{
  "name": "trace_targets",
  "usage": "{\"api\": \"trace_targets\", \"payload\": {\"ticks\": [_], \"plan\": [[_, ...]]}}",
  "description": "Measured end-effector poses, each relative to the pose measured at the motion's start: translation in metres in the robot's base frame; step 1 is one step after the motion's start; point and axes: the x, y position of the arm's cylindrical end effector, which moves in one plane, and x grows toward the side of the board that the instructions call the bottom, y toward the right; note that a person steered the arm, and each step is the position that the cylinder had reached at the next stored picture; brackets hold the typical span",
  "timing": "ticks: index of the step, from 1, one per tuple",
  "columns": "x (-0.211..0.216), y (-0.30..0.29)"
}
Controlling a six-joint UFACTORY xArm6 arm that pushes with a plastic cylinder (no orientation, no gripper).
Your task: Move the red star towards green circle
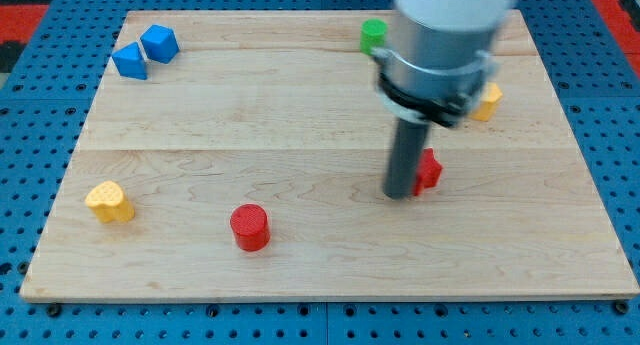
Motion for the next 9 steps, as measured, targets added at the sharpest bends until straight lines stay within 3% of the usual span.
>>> {"api": "trace_targets", "payload": {"ticks": [2,3,4,5,6,7,8,9], "plan": [[0.060,0.054],[0.012,0.061],[-0.038,-0.007],[-0.078,-0.026],[-0.036,-0.024],[-0.038,0.013],[-0.074,0.028],[-0.120,-0.034]]}}
